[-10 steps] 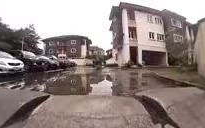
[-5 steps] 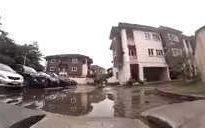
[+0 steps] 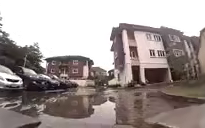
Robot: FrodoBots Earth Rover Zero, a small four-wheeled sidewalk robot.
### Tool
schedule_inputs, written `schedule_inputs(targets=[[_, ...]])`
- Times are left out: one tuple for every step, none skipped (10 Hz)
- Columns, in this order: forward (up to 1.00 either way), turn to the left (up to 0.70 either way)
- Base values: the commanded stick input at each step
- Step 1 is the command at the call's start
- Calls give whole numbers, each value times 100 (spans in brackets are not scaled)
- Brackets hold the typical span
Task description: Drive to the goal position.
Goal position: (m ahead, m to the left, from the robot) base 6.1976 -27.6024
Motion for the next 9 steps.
schedule_inputs(targets=[[50, 0], [50, 0], [50, 0], [50, 0], [50, 0], [50, 0], [50, 0], [50, 0], [50, 0]])
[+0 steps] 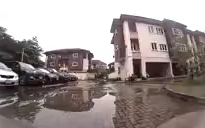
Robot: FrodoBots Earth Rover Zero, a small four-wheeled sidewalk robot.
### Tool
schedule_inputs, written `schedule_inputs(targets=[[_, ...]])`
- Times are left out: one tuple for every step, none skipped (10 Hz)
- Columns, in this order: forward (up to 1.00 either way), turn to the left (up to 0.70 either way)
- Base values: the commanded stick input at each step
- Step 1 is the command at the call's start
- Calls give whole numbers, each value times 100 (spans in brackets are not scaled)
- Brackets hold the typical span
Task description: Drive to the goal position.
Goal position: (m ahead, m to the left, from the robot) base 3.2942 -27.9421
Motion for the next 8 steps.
schedule_inputs(targets=[[50, 0], [50, 0], [50, 0], [50, 0], [50, 0], [50, 0], [50, 0], [50, 0]])
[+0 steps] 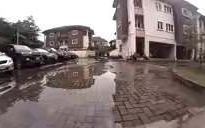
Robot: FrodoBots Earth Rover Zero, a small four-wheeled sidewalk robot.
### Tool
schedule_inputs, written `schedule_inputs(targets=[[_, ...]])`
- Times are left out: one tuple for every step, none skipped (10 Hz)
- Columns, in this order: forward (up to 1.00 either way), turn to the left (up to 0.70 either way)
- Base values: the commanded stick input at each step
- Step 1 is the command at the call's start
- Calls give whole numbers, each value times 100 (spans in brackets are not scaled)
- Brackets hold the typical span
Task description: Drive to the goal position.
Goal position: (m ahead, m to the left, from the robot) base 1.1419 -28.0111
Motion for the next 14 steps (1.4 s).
schedule_inputs(targets=[[50, 0], [50, 0], [50, 0], [50, 0], [50, 0], [50, 0], [50, 0], [50, 0], [50, 0], [50, 0], [50, 0], [50, 0], [50, 0], [50, 0]])
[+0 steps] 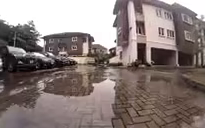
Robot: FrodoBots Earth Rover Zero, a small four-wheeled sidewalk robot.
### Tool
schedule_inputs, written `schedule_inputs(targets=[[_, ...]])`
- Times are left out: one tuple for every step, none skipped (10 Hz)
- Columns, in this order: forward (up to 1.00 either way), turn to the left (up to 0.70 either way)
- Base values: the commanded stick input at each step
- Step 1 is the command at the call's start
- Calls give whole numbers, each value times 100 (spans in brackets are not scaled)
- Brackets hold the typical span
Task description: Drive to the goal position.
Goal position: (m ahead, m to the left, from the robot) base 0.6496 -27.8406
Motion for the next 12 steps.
schedule_inputs(targets=[[50, 0], [50, 0], [50, 0], [50, 0], [50, 0], [50, 0], [50, 0], [50, 0], [50, 0], [50, 0], [50, 0], [50, 0]])
